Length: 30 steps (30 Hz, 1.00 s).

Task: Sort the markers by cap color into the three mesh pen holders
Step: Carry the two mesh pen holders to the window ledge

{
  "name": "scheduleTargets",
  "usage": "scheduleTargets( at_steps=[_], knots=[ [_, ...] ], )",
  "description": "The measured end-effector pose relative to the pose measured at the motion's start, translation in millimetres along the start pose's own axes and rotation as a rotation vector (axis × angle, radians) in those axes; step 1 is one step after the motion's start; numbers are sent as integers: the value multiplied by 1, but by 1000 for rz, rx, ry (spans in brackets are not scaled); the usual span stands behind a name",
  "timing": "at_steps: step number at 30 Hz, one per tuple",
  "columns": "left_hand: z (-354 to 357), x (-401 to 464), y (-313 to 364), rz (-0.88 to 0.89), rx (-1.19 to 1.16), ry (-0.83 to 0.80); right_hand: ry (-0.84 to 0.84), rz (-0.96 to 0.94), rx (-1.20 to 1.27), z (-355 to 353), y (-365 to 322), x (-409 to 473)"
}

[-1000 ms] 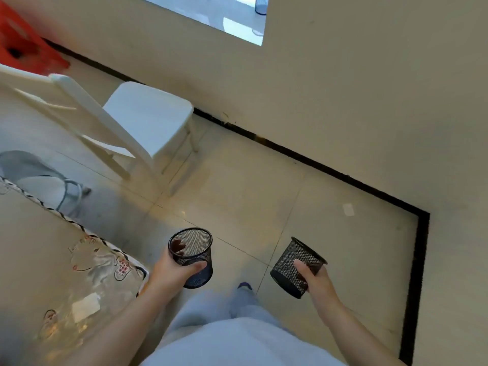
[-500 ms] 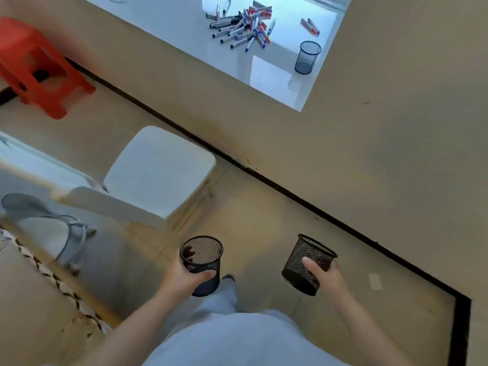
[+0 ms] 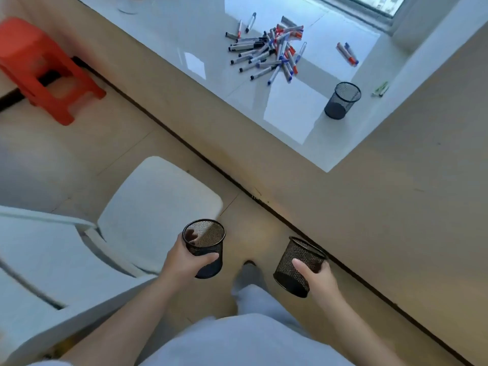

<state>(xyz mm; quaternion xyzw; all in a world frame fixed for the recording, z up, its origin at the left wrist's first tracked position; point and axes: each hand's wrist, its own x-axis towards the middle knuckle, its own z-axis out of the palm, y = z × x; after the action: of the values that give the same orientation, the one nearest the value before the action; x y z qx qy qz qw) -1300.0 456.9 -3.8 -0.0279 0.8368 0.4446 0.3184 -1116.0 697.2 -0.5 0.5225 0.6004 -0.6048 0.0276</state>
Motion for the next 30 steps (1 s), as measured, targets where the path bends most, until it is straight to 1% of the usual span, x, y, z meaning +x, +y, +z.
scheduleTargets(
  at_steps=[3,6,13,18,23,28,30],
  knots=[
    [-1,28,24,-39,-74,59,-61,-13,-108,7,-45,39],
    [-6,60,46,-53,-109,74,-62,-33,-222,19,-89,76],
    [-22,151,92,-23,-51,41,-28,-68,-183,58,-170,143],
    [-28,198,139,-5,-50,53,-38,-75,-146,63,-215,175],
    [-2,236,183,-3,-57,61,-81,-124,-128,53,-263,231],
    [28,259,224,-2,-120,111,-122,-92,-152,39,-303,278],
    [34,270,240,9,-116,115,-111,-102,-167,35,-318,294]
  ],
)
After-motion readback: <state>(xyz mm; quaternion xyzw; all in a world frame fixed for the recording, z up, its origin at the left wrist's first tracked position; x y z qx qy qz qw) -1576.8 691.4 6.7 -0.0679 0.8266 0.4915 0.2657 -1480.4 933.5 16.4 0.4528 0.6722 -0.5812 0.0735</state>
